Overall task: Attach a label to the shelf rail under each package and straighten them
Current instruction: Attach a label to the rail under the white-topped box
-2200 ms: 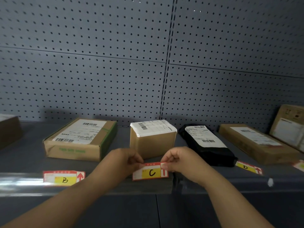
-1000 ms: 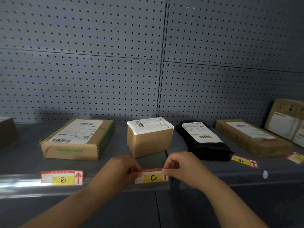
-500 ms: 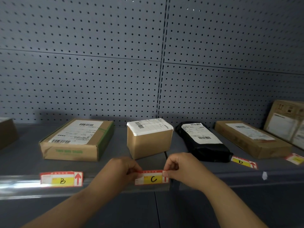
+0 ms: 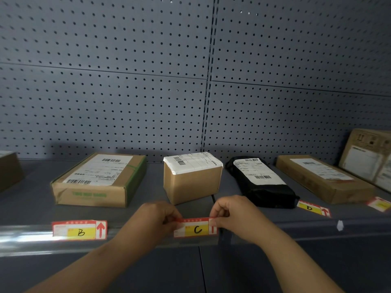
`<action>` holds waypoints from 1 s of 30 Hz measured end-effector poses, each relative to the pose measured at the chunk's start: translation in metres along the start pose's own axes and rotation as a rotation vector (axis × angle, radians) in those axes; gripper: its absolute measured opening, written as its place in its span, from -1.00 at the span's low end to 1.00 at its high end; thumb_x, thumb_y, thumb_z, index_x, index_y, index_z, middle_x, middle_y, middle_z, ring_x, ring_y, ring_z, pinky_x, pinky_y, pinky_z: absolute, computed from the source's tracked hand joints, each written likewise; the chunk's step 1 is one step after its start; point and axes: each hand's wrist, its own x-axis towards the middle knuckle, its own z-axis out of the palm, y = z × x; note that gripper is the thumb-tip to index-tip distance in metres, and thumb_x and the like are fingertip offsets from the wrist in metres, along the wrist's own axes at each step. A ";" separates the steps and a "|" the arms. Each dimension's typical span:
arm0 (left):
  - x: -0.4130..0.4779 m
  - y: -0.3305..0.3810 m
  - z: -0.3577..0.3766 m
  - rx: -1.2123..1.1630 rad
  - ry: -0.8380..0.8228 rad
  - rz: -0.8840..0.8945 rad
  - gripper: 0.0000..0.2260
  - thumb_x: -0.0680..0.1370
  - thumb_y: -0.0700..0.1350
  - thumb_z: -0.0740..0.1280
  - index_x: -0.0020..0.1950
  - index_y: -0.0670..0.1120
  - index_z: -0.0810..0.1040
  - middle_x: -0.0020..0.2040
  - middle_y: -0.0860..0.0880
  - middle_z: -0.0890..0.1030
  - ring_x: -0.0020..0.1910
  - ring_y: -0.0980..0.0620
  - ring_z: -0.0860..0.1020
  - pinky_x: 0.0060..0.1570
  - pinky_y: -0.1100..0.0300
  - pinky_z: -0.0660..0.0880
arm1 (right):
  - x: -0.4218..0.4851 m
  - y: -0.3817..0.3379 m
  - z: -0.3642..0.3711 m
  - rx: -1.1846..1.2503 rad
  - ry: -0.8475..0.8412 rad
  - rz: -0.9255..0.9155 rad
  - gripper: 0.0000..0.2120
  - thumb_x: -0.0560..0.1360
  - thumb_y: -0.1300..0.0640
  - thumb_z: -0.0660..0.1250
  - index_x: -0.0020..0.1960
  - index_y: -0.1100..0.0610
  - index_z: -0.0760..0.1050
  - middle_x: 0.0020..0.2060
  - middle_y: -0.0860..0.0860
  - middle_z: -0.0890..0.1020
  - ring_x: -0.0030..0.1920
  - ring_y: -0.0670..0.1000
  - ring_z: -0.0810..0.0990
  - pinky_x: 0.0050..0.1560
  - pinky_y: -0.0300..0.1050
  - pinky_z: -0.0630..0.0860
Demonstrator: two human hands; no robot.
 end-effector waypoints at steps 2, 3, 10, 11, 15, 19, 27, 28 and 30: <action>0.000 0.000 0.000 -0.002 0.005 -0.003 -0.92 0.44 -0.11 0.40 -0.13 0.06 0.64 -0.28 0.23 0.51 -0.17 0.43 0.45 -0.26 0.52 0.37 | -0.001 0.000 0.000 0.000 0.004 -0.005 -0.75 0.42 0.15 0.45 -0.31 -0.13 0.47 -0.39 -0.17 0.53 -0.36 -0.23 0.49 -0.35 -0.44 0.40; 0.000 0.000 0.000 -0.006 0.003 -0.007 -0.92 0.44 -0.11 0.40 -0.14 0.07 0.63 -0.29 0.23 0.51 -0.17 0.43 0.44 -0.26 0.52 0.38 | -0.001 0.001 0.000 0.001 0.006 -0.009 -0.77 0.42 0.14 0.45 -0.29 -0.11 0.49 -0.38 -0.17 0.53 -0.36 -0.23 0.50 -0.35 -0.44 0.40; -0.003 0.000 -0.001 -0.013 0.035 0.003 -0.92 0.42 -0.05 0.41 -0.12 0.11 0.59 -0.19 0.16 0.60 -0.17 0.21 0.55 -0.19 0.41 0.48 | -0.002 0.004 -0.003 0.095 0.015 -0.045 -0.82 0.38 0.14 0.50 -0.19 -0.08 0.52 -0.26 -0.15 0.59 -0.26 -0.23 0.54 -0.18 -0.38 0.52; -0.003 0.001 -0.001 -0.012 0.056 0.008 -0.91 0.42 -0.04 0.42 -0.10 0.09 0.59 -0.17 0.16 0.59 -0.17 0.21 0.55 -0.17 0.41 0.48 | -0.002 0.004 -0.004 0.100 0.026 -0.051 -0.82 0.38 0.13 0.50 -0.20 -0.09 0.52 -0.26 -0.15 0.60 -0.26 -0.23 0.54 -0.17 -0.38 0.52; -0.004 0.008 -0.005 0.015 0.144 0.045 -0.87 0.42 -0.03 0.42 -0.06 0.03 0.60 -0.18 0.25 0.50 -0.12 0.26 0.50 -0.15 0.52 0.36 | -0.005 0.005 -0.013 0.121 0.060 -0.086 -0.86 0.38 0.12 0.51 -0.14 -0.02 0.57 -0.27 -0.16 0.59 -0.26 -0.23 0.54 -0.17 -0.39 0.52; -0.006 0.022 -0.007 0.028 0.217 0.070 -0.86 0.41 -0.03 0.42 -0.04 0.03 0.60 -0.13 0.25 0.52 -0.06 0.28 0.49 -0.07 0.54 0.34 | -0.011 0.008 -0.026 0.130 0.066 -0.114 -0.85 0.38 0.10 0.50 -0.18 -0.06 0.55 -0.29 -0.15 0.59 -0.27 -0.26 0.54 -0.18 -0.40 0.51; -0.006 0.062 0.001 0.089 0.282 0.079 -0.72 0.41 0.13 0.32 -0.01 -0.01 0.60 -0.08 0.08 0.61 -0.06 0.15 0.54 0.01 0.20 0.50 | -0.029 0.024 -0.051 0.089 0.076 -0.130 -0.83 0.40 0.10 0.49 -0.21 -0.10 0.51 -0.26 -0.15 0.59 -0.23 -0.22 0.54 -0.19 -0.38 0.48; -0.006 0.067 0.003 0.105 0.297 0.097 -0.77 0.43 0.07 0.35 0.00 -0.02 0.60 -0.07 0.06 0.62 -0.06 0.13 0.55 0.01 0.18 0.51 | -0.030 0.025 -0.054 0.088 0.081 -0.124 -0.83 0.40 0.09 0.49 -0.22 -0.10 0.51 -0.26 -0.15 0.59 -0.23 -0.22 0.54 -0.20 -0.39 0.47; -0.003 0.078 0.006 0.151 0.304 0.131 -0.78 0.45 0.07 0.34 -0.02 -0.03 0.60 -0.08 0.04 0.63 -0.08 0.09 0.56 -0.03 0.14 0.53 | -0.035 0.028 -0.058 0.087 0.093 -0.116 -0.83 0.40 0.09 0.49 -0.22 -0.09 0.50 -0.27 -0.16 0.59 -0.24 -0.22 0.54 -0.22 -0.40 0.45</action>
